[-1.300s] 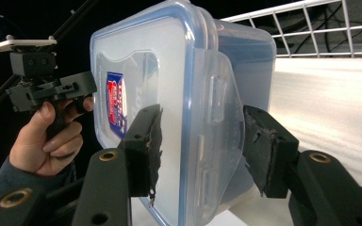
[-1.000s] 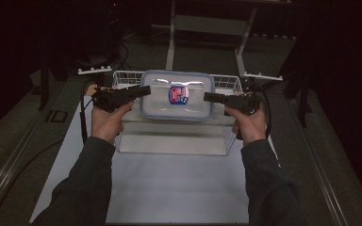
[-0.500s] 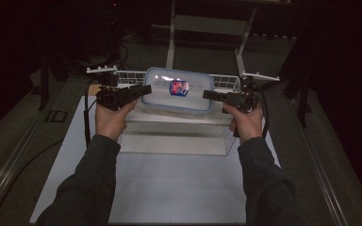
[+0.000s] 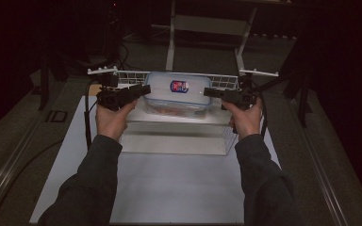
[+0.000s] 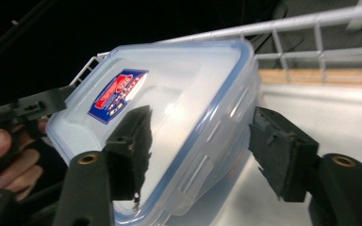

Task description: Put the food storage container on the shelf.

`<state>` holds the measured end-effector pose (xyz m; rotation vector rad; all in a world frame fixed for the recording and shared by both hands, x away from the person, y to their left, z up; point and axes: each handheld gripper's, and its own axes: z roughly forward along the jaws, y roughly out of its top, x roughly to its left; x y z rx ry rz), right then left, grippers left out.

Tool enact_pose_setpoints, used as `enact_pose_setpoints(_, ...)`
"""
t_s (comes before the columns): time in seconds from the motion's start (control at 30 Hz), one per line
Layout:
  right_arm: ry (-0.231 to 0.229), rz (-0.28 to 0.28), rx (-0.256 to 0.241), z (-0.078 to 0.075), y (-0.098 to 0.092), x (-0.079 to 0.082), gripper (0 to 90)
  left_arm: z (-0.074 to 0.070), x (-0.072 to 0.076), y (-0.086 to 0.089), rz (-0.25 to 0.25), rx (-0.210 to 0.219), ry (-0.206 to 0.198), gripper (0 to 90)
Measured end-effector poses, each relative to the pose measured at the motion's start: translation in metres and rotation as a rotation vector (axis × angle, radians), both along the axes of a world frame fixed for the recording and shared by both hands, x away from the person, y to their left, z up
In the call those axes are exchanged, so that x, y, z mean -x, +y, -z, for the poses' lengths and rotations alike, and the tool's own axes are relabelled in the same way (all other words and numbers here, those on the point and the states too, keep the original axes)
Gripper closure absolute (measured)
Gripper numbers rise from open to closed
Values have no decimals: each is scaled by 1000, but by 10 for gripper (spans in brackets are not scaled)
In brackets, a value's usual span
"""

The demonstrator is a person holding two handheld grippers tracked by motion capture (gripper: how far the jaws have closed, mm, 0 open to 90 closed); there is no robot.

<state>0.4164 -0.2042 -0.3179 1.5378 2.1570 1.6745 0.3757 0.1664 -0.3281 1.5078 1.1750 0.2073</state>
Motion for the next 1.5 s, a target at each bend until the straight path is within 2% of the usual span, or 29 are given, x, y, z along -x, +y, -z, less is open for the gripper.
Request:
enact_pose_setpoints(0.1, -66, 15, -20, -8, -6, 7, 510, -4, 6, 6, -9, 12, -52, 566)
enact_pose_setpoints(0.13, -88, 6, -19, -11, -8, 10, 573, -6, 8, 8, -15, 11, -69, 575)
enact_pose_setpoints(0.23, -159, -27, 37, -19, -10, 21, 679, -11, 14, 12, -21, -2, -107, 626)
enact_pose_setpoints(0.33, -209, -50, 78, -24, -10, 31, 820, -14, 23, 16, -12, -18, -148, 705)
enact_pose_setpoints(0.43, -240, -64, 99, -27, -12, 38, 867, -16, 30, 18, 11, -35, -173, 769)
enact_pose_setpoints(0.6, -263, -77, 117, -30, -13, 45, 871, -20, 40, 19, 34, -63, -207, 804)
enact_pose_setpoints(0.7, -280, -85, 134, -31, -15, 52, 870, -23, 50, 21, 62, -102, -233, 827)
enact_pose_setpoints(0.87, -299, -100, 159, -33, -19, 63, 862, -24, 62, 24, 90, -145, -246, 839)
enact_pose_setpoints(0.93, -315, -112, 188, -32, -21, 71, 846, -23, 67, 26, 88, -166, -253, 827)
enact_pose_setpoints(1.07, -340, -123, 234, -28, -23, 84, 790, -20, 77, 30, 85, -191, -264, 780)
enact_pose_setpoints(1.13, -342, -136, 245, -24, -25, 89, 715, -18, 84, 34, 80, -201, -269, 725)
enact_pose_setpoints(1.3, -351, -139, 272, -13, -34, 100, 613, -10, 96, 41, 63, -255, -281, 613)
enact_pose_setpoints(1.5, -380, -137, 290, 3, -50, 113, 520, 4, 103, 54, 65, -259, -286, 537)
